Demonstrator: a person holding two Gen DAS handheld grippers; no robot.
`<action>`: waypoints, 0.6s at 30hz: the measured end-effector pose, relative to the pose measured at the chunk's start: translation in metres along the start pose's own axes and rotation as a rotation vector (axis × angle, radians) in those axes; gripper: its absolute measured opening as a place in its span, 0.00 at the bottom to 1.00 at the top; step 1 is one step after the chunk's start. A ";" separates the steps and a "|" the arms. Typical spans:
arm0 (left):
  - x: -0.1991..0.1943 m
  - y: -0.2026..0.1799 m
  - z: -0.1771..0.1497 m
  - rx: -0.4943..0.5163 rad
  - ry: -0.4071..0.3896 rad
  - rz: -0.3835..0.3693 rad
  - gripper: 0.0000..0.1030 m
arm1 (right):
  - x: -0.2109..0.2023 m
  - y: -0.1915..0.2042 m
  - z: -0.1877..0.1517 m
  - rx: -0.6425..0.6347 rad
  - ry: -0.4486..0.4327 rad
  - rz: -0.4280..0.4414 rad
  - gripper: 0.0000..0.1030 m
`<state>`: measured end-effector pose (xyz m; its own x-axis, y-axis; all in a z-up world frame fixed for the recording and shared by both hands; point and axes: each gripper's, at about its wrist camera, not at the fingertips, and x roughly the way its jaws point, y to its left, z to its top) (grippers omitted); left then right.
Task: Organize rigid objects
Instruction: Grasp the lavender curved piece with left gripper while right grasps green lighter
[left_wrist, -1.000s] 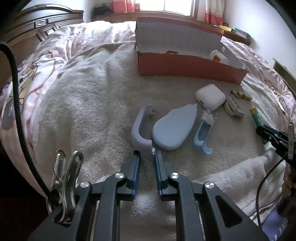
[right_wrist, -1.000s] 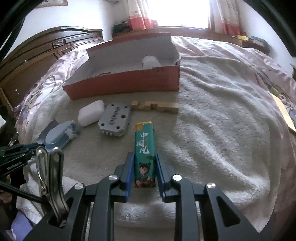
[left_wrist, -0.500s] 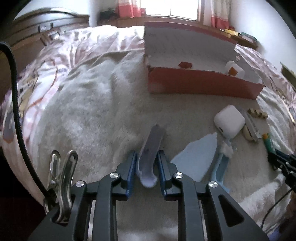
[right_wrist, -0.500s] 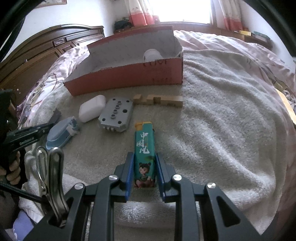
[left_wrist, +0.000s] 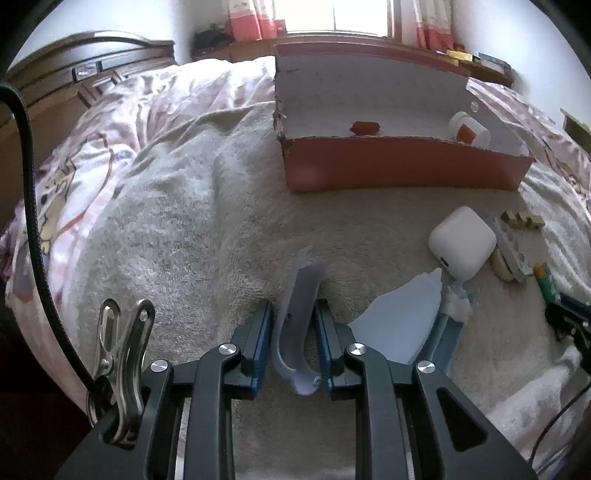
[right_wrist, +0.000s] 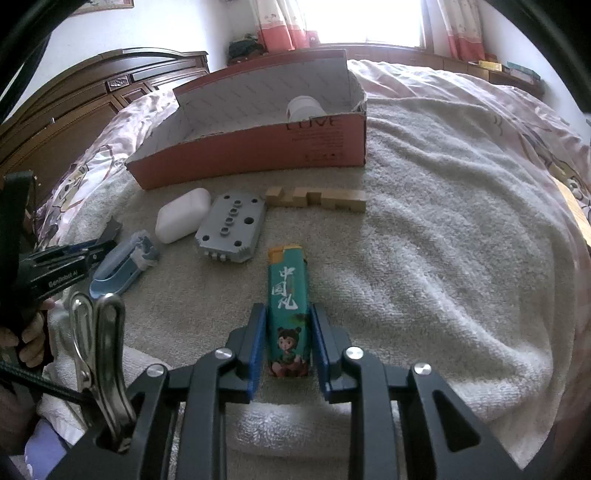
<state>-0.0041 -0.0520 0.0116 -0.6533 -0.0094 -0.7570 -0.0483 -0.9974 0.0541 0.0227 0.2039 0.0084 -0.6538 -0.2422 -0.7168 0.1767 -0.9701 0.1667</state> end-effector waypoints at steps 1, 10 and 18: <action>0.000 0.001 0.000 -0.005 0.002 -0.004 0.22 | 0.000 0.000 0.000 0.000 0.000 0.000 0.24; -0.002 0.001 -0.002 -0.015 -0.004 -0.021 0.19 | 0.001 0.002 0.000 -0.011 -0.003 0.000 0.28; -0.012 0.003 -0.006 -0.031 -0.007 -0.061 0.18 | 0.000 -0.001 0.000 0.007 -0.023 0.016 0.23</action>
<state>0.0086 -0.0556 0.0168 -0.6549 0.0518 -0.7540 -0.0647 -0.9978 -0.0124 0.0228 0.2053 0.0080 -0.6673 -0.2583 -0.6985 0.1820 -0.9661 0.1833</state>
